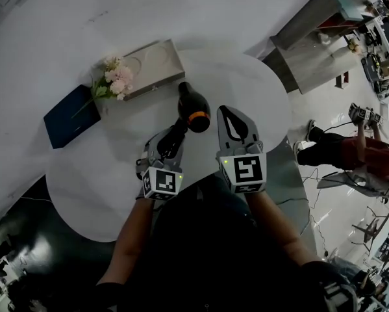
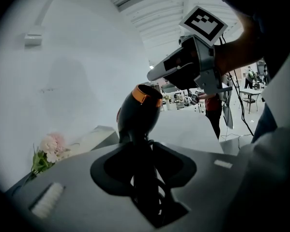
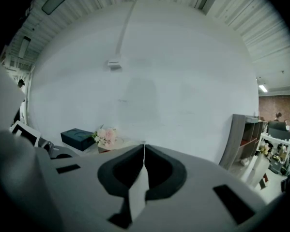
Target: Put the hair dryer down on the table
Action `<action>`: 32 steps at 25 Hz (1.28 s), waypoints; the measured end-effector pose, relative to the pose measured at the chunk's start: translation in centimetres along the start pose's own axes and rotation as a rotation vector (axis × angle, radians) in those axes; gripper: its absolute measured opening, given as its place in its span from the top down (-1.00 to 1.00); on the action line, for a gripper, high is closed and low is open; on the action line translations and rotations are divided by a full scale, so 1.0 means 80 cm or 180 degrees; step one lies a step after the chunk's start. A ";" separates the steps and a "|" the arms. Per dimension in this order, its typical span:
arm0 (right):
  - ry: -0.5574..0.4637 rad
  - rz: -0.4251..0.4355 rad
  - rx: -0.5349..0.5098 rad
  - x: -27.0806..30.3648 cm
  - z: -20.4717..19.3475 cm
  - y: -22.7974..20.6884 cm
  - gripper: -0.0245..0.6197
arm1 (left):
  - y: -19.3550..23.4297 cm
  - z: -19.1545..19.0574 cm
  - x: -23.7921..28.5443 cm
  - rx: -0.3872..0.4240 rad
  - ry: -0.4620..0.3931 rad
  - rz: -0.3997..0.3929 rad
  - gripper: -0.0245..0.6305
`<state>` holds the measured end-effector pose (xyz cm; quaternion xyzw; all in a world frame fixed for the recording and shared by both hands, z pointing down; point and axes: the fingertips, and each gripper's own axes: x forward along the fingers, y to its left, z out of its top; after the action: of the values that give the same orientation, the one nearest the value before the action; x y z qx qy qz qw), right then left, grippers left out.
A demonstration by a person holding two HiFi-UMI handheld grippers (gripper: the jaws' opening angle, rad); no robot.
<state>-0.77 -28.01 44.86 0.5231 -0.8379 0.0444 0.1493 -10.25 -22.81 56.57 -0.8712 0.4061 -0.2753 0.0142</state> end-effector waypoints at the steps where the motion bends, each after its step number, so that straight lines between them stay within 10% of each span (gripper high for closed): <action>1: 0.0006 -0.0006 0.0003 -0.001 -0.002 -0.001 0.89 | -0.002 0.001 0.002 0.0020 0.0005 -0.0017 0.52; 32: 0.0167 -0.0268 0.0085 -0.015 -0.034 -0.041 0.89 | -0.069 -0.018 0.065 0.0555 0.0197 -0.0526 0.79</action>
<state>3.24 -27.80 46.83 0.5586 -0.8102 0.0630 0.1660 -4.37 -22.57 61.59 -0.8883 0.3077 -0.3365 0.0546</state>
